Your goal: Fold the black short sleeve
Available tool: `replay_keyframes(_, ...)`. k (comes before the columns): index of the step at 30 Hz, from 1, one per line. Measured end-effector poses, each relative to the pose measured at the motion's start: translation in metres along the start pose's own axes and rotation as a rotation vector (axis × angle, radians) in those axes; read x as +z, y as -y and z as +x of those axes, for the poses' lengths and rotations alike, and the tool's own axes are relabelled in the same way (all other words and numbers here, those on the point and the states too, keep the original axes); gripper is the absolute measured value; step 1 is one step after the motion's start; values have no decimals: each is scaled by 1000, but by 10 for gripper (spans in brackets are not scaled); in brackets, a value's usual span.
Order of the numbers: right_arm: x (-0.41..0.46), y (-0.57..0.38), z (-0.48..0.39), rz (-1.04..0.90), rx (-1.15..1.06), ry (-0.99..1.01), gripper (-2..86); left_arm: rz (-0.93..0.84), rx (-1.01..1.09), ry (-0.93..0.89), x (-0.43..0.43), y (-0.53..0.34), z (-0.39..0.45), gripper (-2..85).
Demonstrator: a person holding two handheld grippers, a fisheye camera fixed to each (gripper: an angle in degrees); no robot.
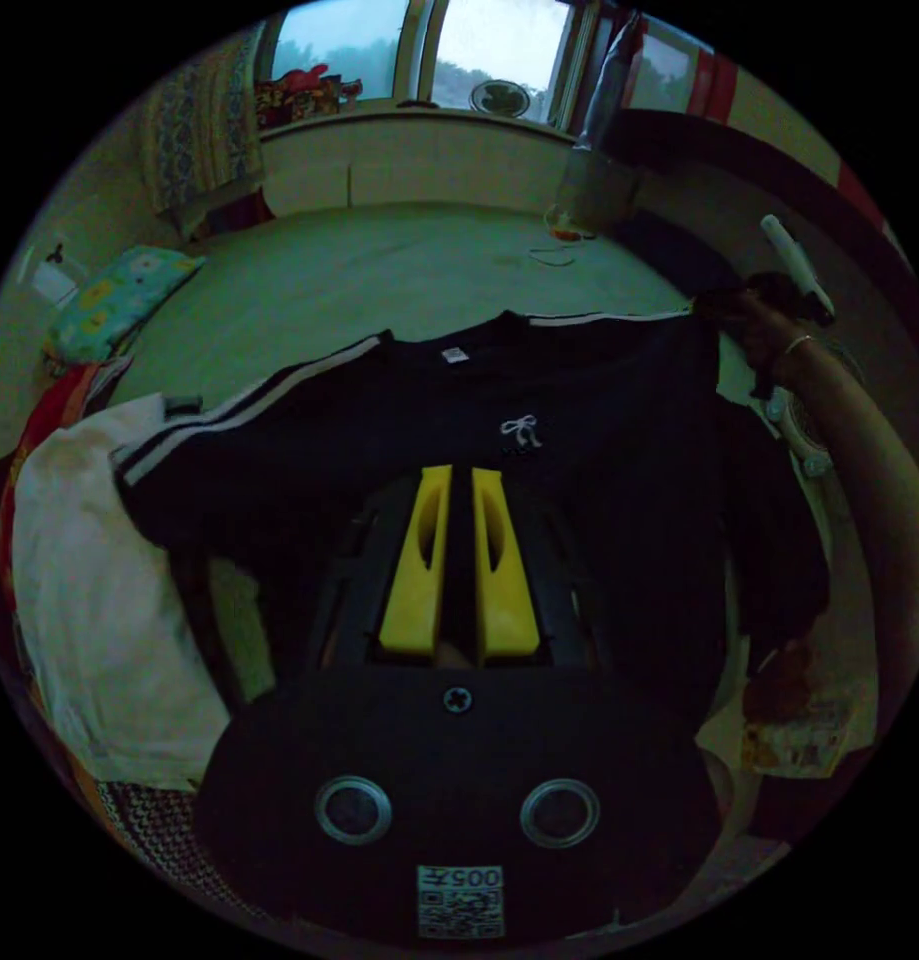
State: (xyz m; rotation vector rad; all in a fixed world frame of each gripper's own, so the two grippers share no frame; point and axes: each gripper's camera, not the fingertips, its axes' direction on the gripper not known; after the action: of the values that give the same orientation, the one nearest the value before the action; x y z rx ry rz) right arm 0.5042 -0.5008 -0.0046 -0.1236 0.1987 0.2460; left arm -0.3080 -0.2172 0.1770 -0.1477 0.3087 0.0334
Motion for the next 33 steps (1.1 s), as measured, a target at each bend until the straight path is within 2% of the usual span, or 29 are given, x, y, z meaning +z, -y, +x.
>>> replay_keyframes(7,-11,-40,-5,-49,-110,9,55,-16,-1,-3,9,12,-1,59)
replay_keyframes(12,-46,-152,-15,-76,-316,177,71,-14,-11,4,5,9,-13,63)
replay_keyframes(15,-68,-220,-25,-87,-367,236,73,-7,4,48,-3,-2,-20,64)
replay_keyframes(19,-80,-286,-37,-111,-324,270,78,-30,-19,40,-5,-25,-30,67)
replay_keyframes(21,-82,-319,-38,-120,-227,260,82,-71,-42,37,0,-36,-35,69)
replay_keyframes(26,-83,-364,-39,-167,-66,316,70,-140,13,195,-2,-67,-45,84)
replay_keyframes(28,-83,-374,-48,-187,-57,342,66,-157,-5,206,-8,-81,-55,93)
replay_keyframes(33,-85,-396,-88,-203,-121,254,52,-259,-79,173,0,-120,-90,110)
